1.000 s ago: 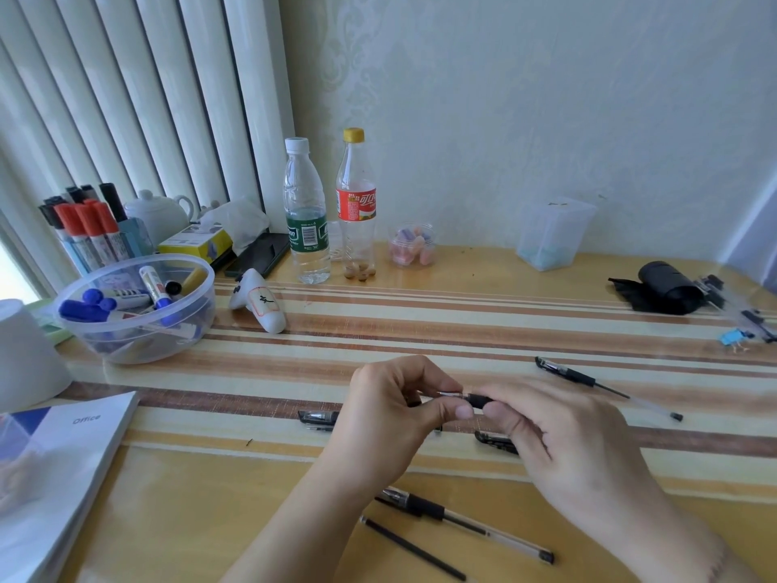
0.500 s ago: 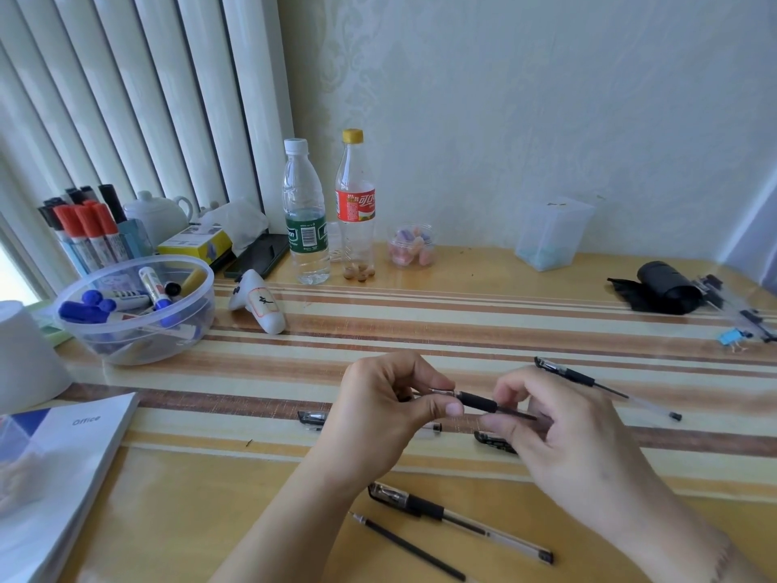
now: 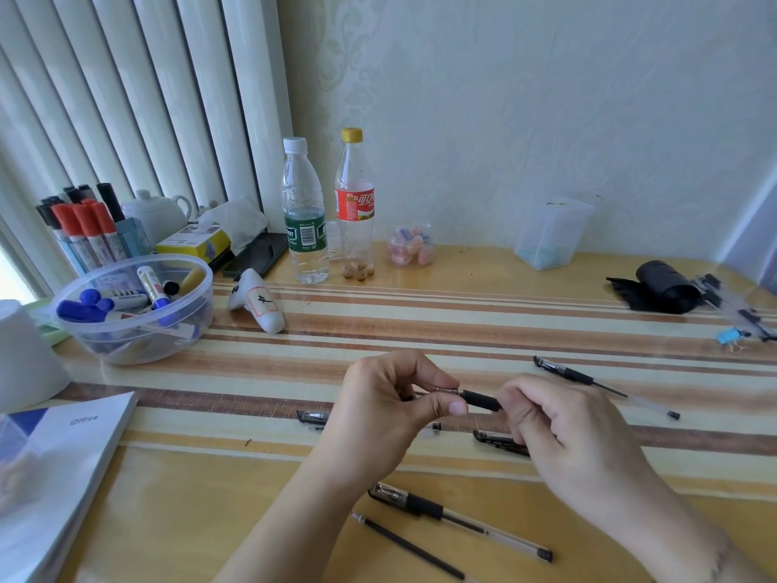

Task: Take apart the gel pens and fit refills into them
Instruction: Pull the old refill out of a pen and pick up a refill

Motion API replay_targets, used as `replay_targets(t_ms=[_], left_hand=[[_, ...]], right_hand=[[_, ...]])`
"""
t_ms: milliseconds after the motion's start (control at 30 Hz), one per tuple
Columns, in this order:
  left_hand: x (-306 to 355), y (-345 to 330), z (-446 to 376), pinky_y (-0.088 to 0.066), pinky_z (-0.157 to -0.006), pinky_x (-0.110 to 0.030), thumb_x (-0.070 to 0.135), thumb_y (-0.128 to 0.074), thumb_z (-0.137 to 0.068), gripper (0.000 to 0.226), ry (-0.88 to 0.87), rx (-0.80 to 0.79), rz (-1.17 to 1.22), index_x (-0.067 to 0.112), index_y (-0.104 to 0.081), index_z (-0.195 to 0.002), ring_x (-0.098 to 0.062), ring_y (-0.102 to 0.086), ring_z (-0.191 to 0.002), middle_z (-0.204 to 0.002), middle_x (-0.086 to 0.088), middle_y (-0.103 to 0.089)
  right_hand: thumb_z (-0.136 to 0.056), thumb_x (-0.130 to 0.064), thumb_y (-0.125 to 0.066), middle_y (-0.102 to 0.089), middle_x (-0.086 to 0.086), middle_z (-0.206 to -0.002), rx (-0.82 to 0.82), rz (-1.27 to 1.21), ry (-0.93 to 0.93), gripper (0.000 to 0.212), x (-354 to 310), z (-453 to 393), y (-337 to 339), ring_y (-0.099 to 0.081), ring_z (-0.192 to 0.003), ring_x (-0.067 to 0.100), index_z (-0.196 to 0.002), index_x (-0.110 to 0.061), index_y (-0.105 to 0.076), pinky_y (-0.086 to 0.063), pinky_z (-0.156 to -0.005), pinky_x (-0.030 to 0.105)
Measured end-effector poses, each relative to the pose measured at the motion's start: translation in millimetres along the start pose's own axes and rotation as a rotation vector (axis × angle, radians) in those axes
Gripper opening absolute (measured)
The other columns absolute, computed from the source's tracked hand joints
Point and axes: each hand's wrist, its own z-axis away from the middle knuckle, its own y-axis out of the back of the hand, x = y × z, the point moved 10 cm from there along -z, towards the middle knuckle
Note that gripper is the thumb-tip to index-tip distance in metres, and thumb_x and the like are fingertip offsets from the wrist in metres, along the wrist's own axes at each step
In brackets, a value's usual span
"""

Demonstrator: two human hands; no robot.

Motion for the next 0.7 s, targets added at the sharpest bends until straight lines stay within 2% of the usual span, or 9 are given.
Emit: replay_targets(t_ms=[67, 167, 233, 300, 400, 467, 533, 600, 700], left_hand=[[-2, 3, -1, -0.034, -0.047, -0.013, 0.026, -0.084, -0.066, 0.015, 0.001, 0.02, 0.027, 0.028, -0.069, -0.064, -0.003, -0.037, -0.047, -0.057, 0.018, -0.063], [-3, 1, -1, -0.034, -0.047, -0.013, 0.023, -0.084, -0.068, 0.016, -0.007, 0.015, 0.024, 0.027, -0.069, -0.064, -0.002, -0.037, -0.047, -0.059, 0.017, -0.065], [-1, -1, 0, -0.033, -0.046, -0.012, 0.027, -0.083, -0.067, 0.014, -0.02, 0.008, 0.026, 0.023, -0.07, -0.066, -0.001, -0.038, -0.046, -0.056, 0.016, -0.063], [1, -3, 2, -0.033, -0.046, -0.012, 0.034, -0.08, -0.066, 0.019, -0.039, -0.005, 0.038, 0.018, -0.071, -0.067, -0.001, -0.04, -0.045, -0.055, 0.014, -0.063], [4, -6, 2, -0.035, -0.047, -0.013, 0.036, -0.079, -0.068, 0.019, -0.067, -0.031, 0.003, 0.019, -0.072, -0.068, -0.001, -0.043, -0.047, -0.06, 0.01, -0.067], [1, -7, 2, -0.034, -0.048, -0.013, 0.033, -0.081, -0.071, 0.017, -0.05, -0.037, -0.006, 0.019, -0.071, -0.073, -0.001, -0.042, -0.047, -0.059, 0.01, -0.063], [-5, -9, 1, -0.036, -0.053, -0.019, 0.033, -0.081, -0.075, 0.024, -0.009, -0.069, -0.01, 0.023, -0.066, -0.091, -0.006, -0.042, -0.054, -0.067, 0.009, -0.057], [-12, -13, 1, -0.039, -0.063, -0.025, 0.024, -0.067, -0.082, 0.034, 0.028, -0.126, -0.029, 0.031, -0.051, -0.112, -0.01, -0.042, -0.066, -0.084, 0.008, -0.053], [-14, -17, 3, -0.042, -0.077, -0.019, -0.002, -0.032, -0.085, 0.052, -0.006, -0.175, -0.102, 0.029, -0.03, -0.126, -0.009, -0.046, -0.084, -0.107, 0.006, -0.053]], right_hand=[[-0.083, -0.058, -0.058, -0.062, -0.01, -0.064, -0.003, -0.074, -0.007, 0.02, -1, 0, -1, -0.059, -0.056, 0.011, -0.082, -0.038, -0.053, -0.045, -0.048, 0.026], [-0.078, -0.037, -0.073, -0.063, -0.016, -0.067, 0.018, -0.03, -0.009, 0.021, 1, 0, -1, -0.059, -0.057, 0.011, -0.08, -0.034, -0.053, -0.046, -0.049, 0.029], [-0.085, -0.04, -0.062, -0.061, -0.018, -0.057, 0.033, 0.053, 0.021, 0.011, 0, 0, 0, -0.057, -0.051, 0.009, -0.079, -0.035, -0.055, -0.046, -0.046, 0.029], [-0.09, -0.043, -0.045, -0.053, -0.021, -0.049, 0.036, 0.1, 0.047, 0.021, -1, 0, 1, -0.053, -0.045, 0.005, -0.075, -0.035, -0.058, -0.044, -0.042, 0.028], [-0.092, -0.039, -0.039, -0.045, -0.029, -0.049, 0.043, 0.153, 0.069, 0.028, -3, 0, 1, -0.049, -0.044, 0.0, -0.073, -0.032, -0.058, -0.037, -0.04, 0.021], [-0.094, -0.042, -0.036, -0.051, -0.02, -0.048, 0.049, 0.152, 0.078, 0.029, -2, 0, 0, -0.051, -0.043, 0.004, -0.075, -0.033, -0.056, -0.041, -0.04, 0.026], [-0.095, -0.046, -0.035, -0.054, -0.013, -0.049, 0.075, 0.14, 0.069, 0.028, -1, 0, 3, -0.051, -0.044, 0.004, -0.079, -0.036, -0.054, -0.044, -0.04, 0.03], [-0.094, -0.049, -0.04, -0.055, -0.019, -0.054, 0.128, 0.125, 0.033, 0.022, 2, -1, 9, -0.051, -0.046, 0.0, -0.086, -0.036, -0.056, -0.04, -0.039, 0.023], [-0.092, -0.044, -0.054, -0.057, -0.025, -0.071, 0.227, 0.139, -0.015, 0.016, 5, 1, 18, -0.05, -0.054, -0.007, -0.092, -0.029, -0.06, -0.038, -0.046, 0.017]])
